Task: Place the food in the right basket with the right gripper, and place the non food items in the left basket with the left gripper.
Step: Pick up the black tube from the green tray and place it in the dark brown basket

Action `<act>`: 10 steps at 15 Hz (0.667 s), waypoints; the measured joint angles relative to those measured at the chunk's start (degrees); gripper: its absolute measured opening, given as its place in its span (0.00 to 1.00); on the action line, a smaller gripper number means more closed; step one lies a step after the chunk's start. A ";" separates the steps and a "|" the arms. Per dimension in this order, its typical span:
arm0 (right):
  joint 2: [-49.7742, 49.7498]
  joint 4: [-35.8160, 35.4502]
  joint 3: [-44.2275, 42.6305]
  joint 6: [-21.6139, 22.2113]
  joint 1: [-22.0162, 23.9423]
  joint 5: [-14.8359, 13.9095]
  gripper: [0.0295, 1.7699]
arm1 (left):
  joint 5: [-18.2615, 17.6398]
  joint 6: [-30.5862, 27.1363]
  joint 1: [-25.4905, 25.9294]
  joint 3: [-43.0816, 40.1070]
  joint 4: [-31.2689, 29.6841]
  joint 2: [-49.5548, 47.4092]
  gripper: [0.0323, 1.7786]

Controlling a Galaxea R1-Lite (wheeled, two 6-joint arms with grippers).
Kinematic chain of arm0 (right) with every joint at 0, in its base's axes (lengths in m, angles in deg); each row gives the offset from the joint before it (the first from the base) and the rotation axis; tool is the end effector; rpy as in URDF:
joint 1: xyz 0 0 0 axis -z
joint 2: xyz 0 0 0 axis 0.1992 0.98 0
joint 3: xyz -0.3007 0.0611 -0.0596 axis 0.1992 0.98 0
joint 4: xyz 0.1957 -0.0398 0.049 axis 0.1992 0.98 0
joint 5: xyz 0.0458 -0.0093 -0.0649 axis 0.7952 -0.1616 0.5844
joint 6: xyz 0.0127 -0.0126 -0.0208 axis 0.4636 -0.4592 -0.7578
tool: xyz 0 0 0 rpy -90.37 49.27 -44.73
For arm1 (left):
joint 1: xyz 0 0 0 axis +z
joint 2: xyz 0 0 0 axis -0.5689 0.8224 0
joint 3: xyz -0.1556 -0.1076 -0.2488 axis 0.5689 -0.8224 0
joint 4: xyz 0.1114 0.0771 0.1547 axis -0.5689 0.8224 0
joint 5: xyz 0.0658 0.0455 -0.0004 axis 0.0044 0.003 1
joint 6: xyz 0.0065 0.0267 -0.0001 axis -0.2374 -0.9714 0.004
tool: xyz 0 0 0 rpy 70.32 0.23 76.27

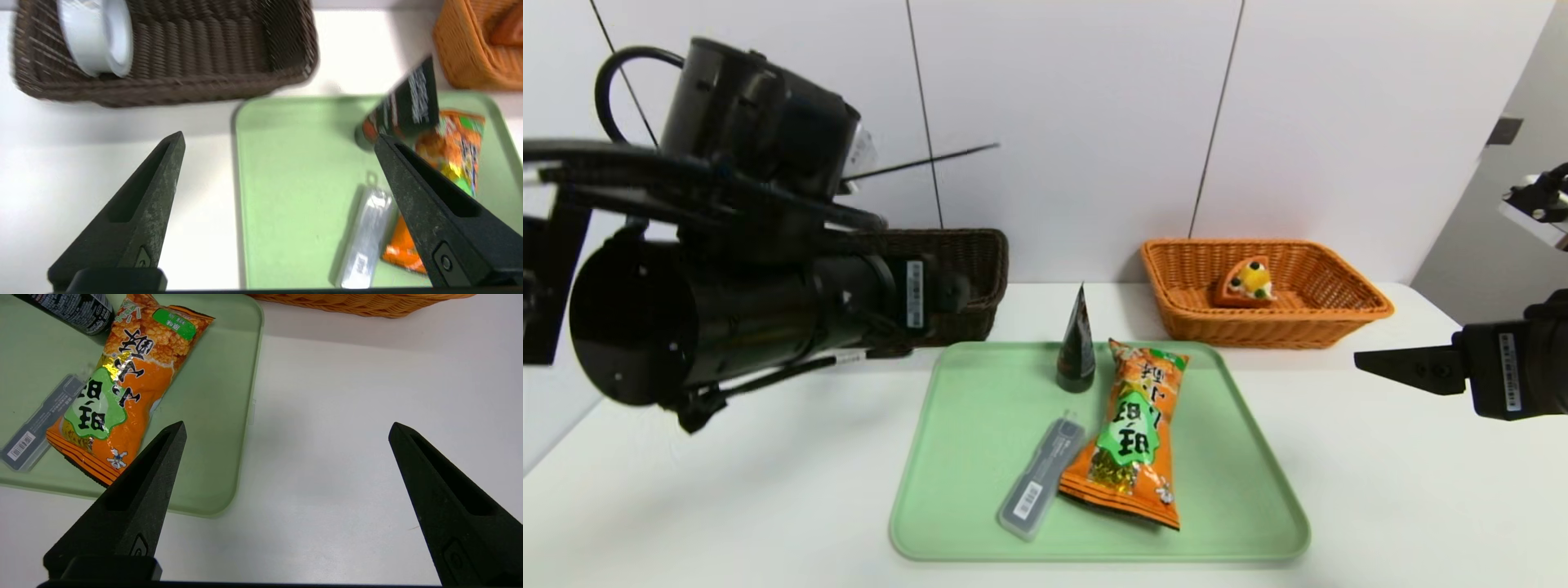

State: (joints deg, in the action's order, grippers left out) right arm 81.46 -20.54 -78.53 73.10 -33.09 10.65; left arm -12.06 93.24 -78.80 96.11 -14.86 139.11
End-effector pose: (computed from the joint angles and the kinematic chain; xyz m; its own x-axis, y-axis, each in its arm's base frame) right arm 0.1722 0.0629 0.2695 0.8000 0.1243 -0.5870 -0.1377 0.9902 0.0221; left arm 0.2077 -0.1825 0.2832 0.8923 -0.1788 -0.4145 0.1367 0.9821 -0.1294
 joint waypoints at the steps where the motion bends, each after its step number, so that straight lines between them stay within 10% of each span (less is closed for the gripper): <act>1: 0.00 -0.10 0.02 0.45 0.00 0.09 0.97 | 0.50 0.18 -2.58 -2.11 -1.84 -0.61 0.93; 10: 0.11 -0.52 0.16 0.67 0.00 0.35 0.97 | -9.28 -1.28 -7.69 6.75 6.97 3.96 0.95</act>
State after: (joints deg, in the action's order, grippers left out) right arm 81.57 -21.06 -78.38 73.77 -33.09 11.01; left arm -21.33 91.96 -86.50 102.86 -7.89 143.07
